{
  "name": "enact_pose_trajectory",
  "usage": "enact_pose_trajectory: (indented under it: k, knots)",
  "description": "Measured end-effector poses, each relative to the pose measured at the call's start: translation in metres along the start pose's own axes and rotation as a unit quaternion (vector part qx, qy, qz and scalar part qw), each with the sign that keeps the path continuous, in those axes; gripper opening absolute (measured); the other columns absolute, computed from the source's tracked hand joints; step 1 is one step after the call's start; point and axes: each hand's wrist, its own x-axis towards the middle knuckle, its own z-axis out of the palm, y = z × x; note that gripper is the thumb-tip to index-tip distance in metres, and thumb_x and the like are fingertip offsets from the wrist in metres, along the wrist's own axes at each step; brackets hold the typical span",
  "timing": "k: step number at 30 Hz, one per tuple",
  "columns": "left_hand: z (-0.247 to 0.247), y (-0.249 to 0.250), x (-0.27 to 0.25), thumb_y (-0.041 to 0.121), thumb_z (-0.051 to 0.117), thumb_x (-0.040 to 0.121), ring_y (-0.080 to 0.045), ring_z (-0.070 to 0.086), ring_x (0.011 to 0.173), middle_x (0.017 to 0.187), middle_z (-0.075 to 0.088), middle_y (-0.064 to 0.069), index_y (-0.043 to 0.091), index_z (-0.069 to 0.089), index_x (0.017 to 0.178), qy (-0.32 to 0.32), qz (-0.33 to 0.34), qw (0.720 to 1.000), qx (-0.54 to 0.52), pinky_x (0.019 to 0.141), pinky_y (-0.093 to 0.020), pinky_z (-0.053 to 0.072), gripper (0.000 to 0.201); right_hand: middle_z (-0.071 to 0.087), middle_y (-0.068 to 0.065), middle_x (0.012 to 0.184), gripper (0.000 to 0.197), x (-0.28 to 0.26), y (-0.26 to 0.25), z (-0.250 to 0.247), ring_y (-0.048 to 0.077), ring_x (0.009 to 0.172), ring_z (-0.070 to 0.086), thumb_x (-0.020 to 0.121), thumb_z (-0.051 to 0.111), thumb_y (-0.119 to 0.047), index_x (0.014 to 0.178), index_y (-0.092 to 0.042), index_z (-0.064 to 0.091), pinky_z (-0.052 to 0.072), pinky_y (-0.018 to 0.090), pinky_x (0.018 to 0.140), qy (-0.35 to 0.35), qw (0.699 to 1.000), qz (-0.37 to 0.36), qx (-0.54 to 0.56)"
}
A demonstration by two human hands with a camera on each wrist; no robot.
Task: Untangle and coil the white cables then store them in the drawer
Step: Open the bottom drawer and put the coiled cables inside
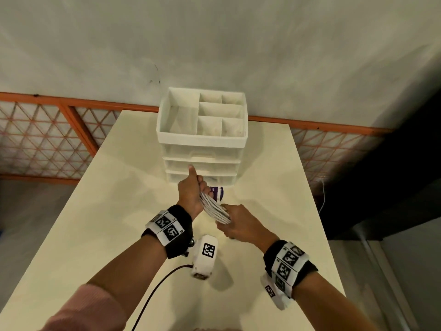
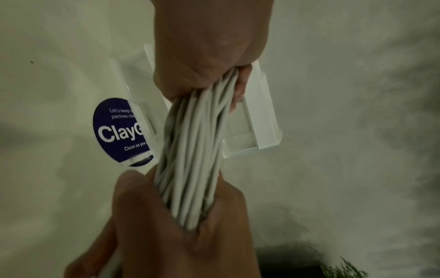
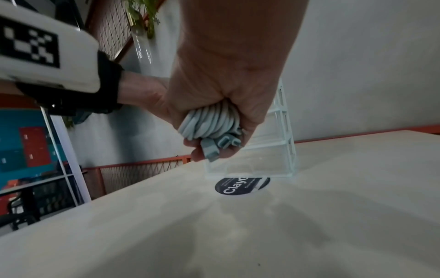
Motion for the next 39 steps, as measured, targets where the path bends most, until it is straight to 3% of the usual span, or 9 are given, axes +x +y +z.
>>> enact_pose_trajectory:
  k: [4,7,11,15,17,22,30,35,39]
  knots:
    - [-0.005,-0.008,0.028,0.048,0.035,0.098,-0.011,0.042,0.034,0.035,0.041,0.004,0.015,0.038,0.06,-0.029,-0.059,0.998,0.009,0.051,-0.026,0.038,0.05,0.062,0.006,0.063,0.01,0.009,0.009,-0.008,0.024,0.051,0.059,0.081,0.059,-0.014,0.086,-0.006,0.057,0.049,0.029,0.05,-0.025,0.999,0.018,-0.022]
    - [-0.008,-0.008,0.041,0.054,0.036,0.095,-0.018,0.06,0.063,0.062,0.064,-0.004,0.011,0.05,0.072,-0.071,-0.088,0.994,-0.002,0.062,-0.029,0.05,0.05,0.062,0.005,0.057,0.003,0.016,0.012,-0.021,0.013,0.04,0.055,0.083,0.057,-0.011,0.083,-0.008,0.057,0.045,0.021,0.043,-0.05,0.997,0.053,0.009]
    - [-0.008,0.003,0.06,0.048,0.04,0.096,-0.018,0.054,0.075,0.082,0.052,-0.005,0.006,0.052,0.085,-0.02,-0.037,0.999,-0.023,0.074,-0.033,0.052,0.046,0.064,0.008,0.059,0.012,0.023,0.018,-0.032,0.013,0.043,0.058,0.083,0.059,-0.01,0.077,-0.019,0.056,0.049,0.023,0.047,-0.047,0.996,0.077,0.025]
    - [-0.008,0.006,0.068,0.044,0.05,0.092,-0.014,0.058,0.085,0.107,0.058,-0.008,-0.002,0.048,0.125,0.005,-0.011,1.0,-0.015,0.101,-0.036,0.047,0.057,0.063,0.005,0.055,0.017,0.022,0.024,-0.036,0.017,0.048,0.062,0.082,0.06,-0.011,0.072,-0.022,0.054,0.051,0.026,0.053,-0.047,0.994,0.089,0.037]
    - [-0.009,0.002,0.068,0.043,0.052,0.091,-0.015,0.057,0.077,0.101,0.055,-0.008,-0.002,0.048,0.126,0.008,-0.008,1.0,-0.012,0.089,-0.031,0.052,0.057,0.062,0.002,0.051,0.017,0.019,0.025,-0.04,0.015,0.046,0.061,0.081,0.06,-0.01,0.069,-0.02,0.054,0.05,0.026,0.051,-0.047,0.993,0.094,0.045]
    - [-0.025,-0.015,0.055,0.037,0.043,0.098,-0.013,0.056,0.065,0.075,0.052,-0.007,0.0,0.051,0.085,0.006,-0.003,1.0,0.025,0.065,-0.021,0.052,0.039,0.063,-0.002,0.048,0.016,0.014,0.018,-0.063,0.013,0.045,0.059,0.083,0.062,-0.011,0.069,-0.014,0.056,0.049,0.025,0.05,-0.08,0.993,0.087,0.025]
    - [-0.043,-0.029,0.037,0.032,0.041,0.099,-0.011,0.063,0.063,0.075,0.056,-0.008,0.0,0.054,0.078,0.005,0.013,1.0,-0.004,0.064,-0.017,0.054,0.041,0.064,0.001,0.06,0.008,0.079,-0.042,-0.082,0.007,0.044,0.056,0.082,0.063,-0.015,0.076,-0.015,0.058,0.047,0.023,0.049,-0.08,0.991,0.0,-0.108]
    - [-0.047,-0.035,0.028,0.032,0.037,0.1,-0.014,0.061,0.078,0.082,0.056,-0.007,0.001,0.055,0.085,-0.019,0.012,1.0,-0.019,0.071,-0.017,0.054,0.038,0.058,0.008,0.098,0.04,0.126,-0.053,-0.061,0.027,0.084,0.06,0.079,0.066,-0.028,0.11,-0.005,0.056,0.047,0.029,0.07,-0.101,0.956,0.023,-0.273]
    - [-0.05,-0.035,0.027,0.033,0.038,0.099,-0.015,0.06,0.078,0.081,0.05,-0.008,0.001,0.053,0.085,-0.026,0.009,0.999,-0.026,0.068,-0.015,0.056,0.038,0.064,0.007,0.101,0.044,0.141,-0.041,-0.045,0.027,0.089,0.063,0.073,0.07,-0.031,0.109,-0.007,0.06,0.053,0.035,0.079,-0.139,0.946,0.071,-0.283]
